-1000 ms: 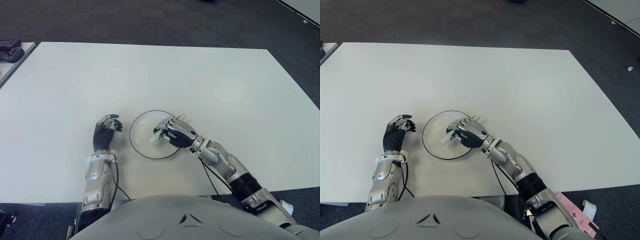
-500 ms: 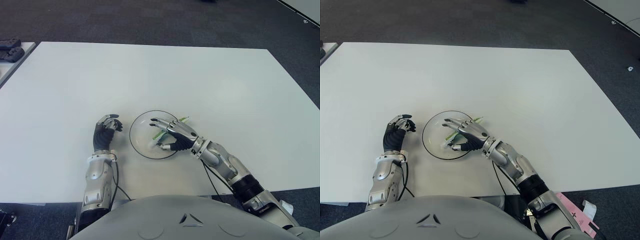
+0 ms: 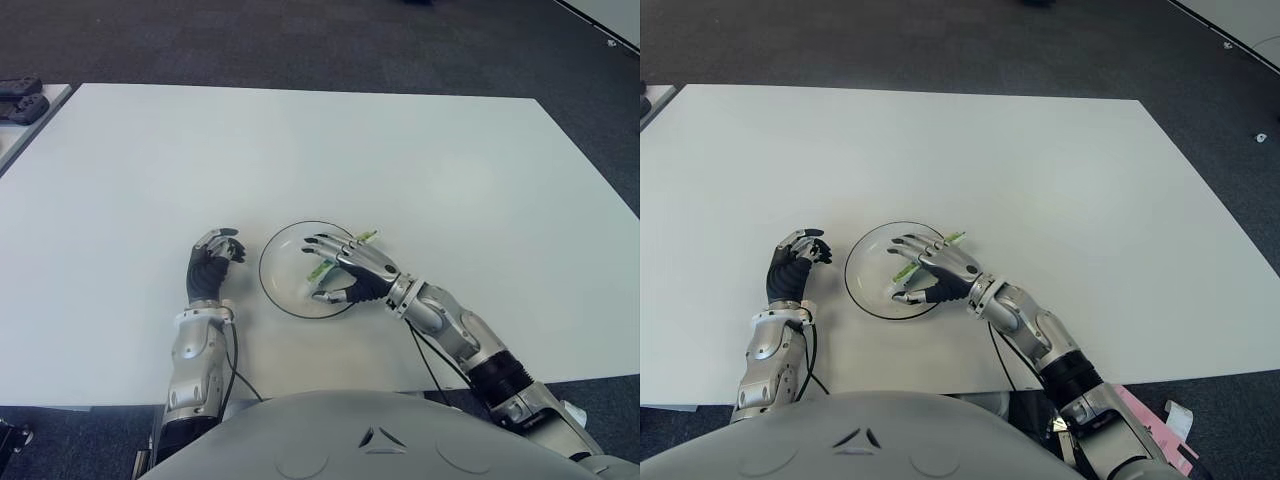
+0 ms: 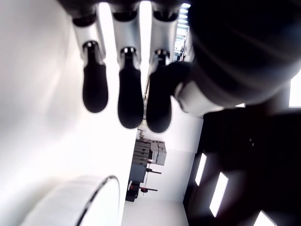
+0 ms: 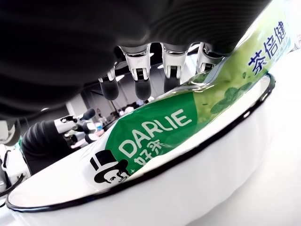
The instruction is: Put the toothpaste on the table into the plate.
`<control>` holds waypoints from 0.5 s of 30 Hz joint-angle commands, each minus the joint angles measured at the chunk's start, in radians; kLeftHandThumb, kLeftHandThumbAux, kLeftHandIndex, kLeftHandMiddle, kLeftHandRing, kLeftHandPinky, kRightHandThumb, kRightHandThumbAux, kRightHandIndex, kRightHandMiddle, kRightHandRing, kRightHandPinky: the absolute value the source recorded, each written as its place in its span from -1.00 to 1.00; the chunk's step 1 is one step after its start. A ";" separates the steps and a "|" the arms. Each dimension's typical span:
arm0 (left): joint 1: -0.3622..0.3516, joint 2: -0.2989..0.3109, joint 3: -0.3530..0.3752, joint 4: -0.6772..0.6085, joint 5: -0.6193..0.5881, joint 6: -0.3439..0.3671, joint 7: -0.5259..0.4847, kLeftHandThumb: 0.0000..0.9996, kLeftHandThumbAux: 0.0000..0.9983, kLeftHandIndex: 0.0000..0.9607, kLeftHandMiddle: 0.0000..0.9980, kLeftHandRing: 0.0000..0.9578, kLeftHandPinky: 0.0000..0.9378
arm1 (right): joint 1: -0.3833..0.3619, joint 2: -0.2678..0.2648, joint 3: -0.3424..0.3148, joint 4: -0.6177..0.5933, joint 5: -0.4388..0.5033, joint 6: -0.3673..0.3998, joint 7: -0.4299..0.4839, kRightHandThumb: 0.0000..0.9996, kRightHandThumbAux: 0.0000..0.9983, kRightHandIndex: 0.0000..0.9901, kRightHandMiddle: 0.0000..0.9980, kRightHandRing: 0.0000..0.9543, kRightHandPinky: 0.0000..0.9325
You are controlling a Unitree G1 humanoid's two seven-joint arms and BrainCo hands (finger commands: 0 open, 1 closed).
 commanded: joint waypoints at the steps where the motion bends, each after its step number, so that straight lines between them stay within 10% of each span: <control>1: 0.003 -0.009 -0.002 0.030 0.007 0.036 0.014 0.42 0.44 -0.09 0.23 0.25 0.22 | 0.012 -0.007 -0.016 -0.017 -0.004 0.022 0.000 -0.39 -0.68 -1.00 -1.00 -1.00 -1.00; 15: 0.002 0.007 -0.005 0.043 0.005 0.015 -0.010 0.41 0.44 -0.10 0.23 0.24 0.23 | 0.051 -0.006 -0.049 -0.116 -0.051 0.107 -0.012 -0.53 -0.54 -1.00 -1.00 -1.00 -1.00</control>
